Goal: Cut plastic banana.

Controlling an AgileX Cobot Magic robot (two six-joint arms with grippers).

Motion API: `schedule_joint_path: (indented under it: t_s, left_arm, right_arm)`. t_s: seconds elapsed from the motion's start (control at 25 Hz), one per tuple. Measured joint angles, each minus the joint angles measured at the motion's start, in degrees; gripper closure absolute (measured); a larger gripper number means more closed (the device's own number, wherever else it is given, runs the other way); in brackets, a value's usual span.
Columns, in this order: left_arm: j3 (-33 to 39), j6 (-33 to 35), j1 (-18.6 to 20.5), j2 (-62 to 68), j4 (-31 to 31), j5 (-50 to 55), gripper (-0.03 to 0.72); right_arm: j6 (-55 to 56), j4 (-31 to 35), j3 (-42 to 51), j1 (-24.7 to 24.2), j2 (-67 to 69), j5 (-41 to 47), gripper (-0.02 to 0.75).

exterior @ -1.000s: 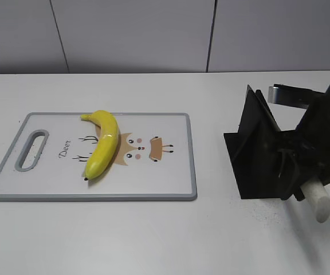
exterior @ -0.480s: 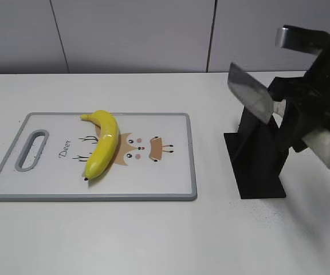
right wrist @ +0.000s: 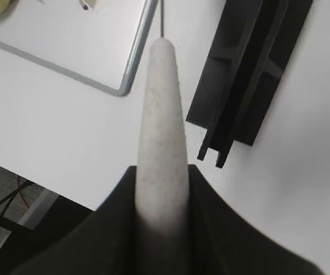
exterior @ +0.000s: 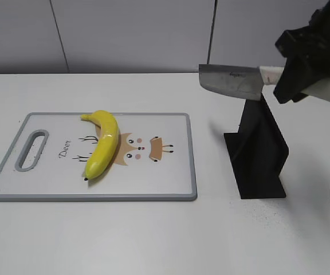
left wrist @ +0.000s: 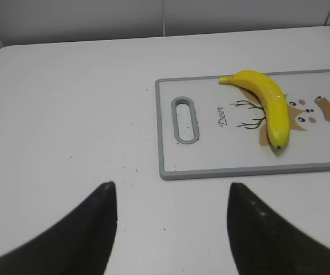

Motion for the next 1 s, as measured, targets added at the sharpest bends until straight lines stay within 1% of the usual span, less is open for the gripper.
schedule_joint_path:
  t_s: [0.12, 0.6, 0.72, 0.8, 0.88, 1.0]
  left_arm:
    - [0.0, 0.0, 0.0, 0.0, 0.0, 0.0, 0.096]
    - [0.0, 0.0, 0.0, 0.0, 0.0, 0.0, 0.096]
    - [-0.2, 0.0, 0.0, 0.1, 0.0, -0.1, 0.096]
    - [-1.4, 0.0, 0.0, 1.0, 0.0, -0.1, 0.096]
    - [-3.7, 0.3, 0.0, 3.3, 0.0, -0.7, 0.096]
    - [-7.9, 3.5, 0.0, 8.5, -0.2, -2.9, 0.099]
  right_arm:
    - [-3.4, 0.6, -2.4, 0.0, 0.0, 0.0, 0.554]
    - [-5.9, 1.3, -9.2, 0.0, 0.0, -0.9, 0.554]
    - [-12.0, 2.5, -9.4, 0.0, 0.0, -1.2, 0.554]
    - [-16.6, 4.7, -9.4, 0.0, 0.0, -2.4, 0.554]
    - [-21.4, 7.7, -9.4, 0.0, 0.0, -4.4, 0.554]
    - [-29.0, 11.0, -9.4, 0.0, 0.1, -7.6, 0.554]
